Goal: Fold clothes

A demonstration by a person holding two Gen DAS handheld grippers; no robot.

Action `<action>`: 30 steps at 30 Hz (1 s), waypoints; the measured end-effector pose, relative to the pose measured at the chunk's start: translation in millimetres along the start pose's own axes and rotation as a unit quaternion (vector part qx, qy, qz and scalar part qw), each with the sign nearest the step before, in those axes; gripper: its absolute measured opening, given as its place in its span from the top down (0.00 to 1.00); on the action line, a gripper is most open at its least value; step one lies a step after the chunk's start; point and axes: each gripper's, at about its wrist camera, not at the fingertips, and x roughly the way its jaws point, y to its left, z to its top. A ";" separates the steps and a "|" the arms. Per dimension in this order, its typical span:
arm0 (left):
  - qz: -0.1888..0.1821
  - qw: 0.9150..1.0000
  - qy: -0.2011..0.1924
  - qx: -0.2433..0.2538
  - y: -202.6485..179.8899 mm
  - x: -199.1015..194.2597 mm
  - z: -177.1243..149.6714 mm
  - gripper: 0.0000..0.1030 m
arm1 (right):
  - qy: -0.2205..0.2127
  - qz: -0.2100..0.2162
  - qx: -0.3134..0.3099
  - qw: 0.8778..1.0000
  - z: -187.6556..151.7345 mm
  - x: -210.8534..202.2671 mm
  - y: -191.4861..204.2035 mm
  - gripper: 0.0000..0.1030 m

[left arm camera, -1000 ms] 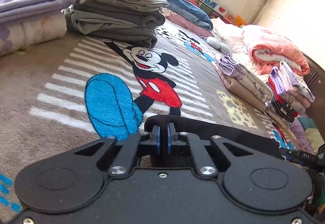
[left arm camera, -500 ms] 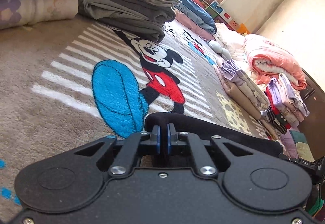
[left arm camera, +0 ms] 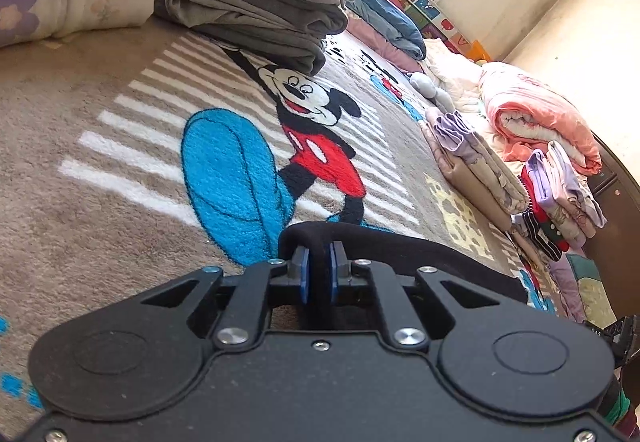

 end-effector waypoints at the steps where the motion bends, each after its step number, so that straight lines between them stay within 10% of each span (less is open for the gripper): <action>1: -0.001 1.000 0.001 -0.002 0.2 0.7 -0.3 0.95 | 0.000 0.001 0.007 1.000 -0.6 0.6 -0.2 0.35; 18: -0.025 1.000 -0.002 -0.016 -0.3 -2.8 -1.8 0.95 | 0.016 0.040 0.240 0.970 -11.4 17.9 -6.7 0.51; 21: -0.022 1.000 0.001 -0.013 -0.2 -0.3 -2.8 0.95 | 0.000 0.030 0.235 0.971 -9.8 28.4 -4.5 0.63; 23: -0.018 1.000 0.002 -0.011 0.4 1.4 -3.7 0.95 | -0.010 0.024 0.226 0.974 -9.6 34.0 -2.4 0.90; 30: -0.038 0.999 -0.020 -0.014 1.0 -8.1 -0.4 0.97 | -0.080 0.051 0.180 0.979 -6.1 -4.8 31.2 0.91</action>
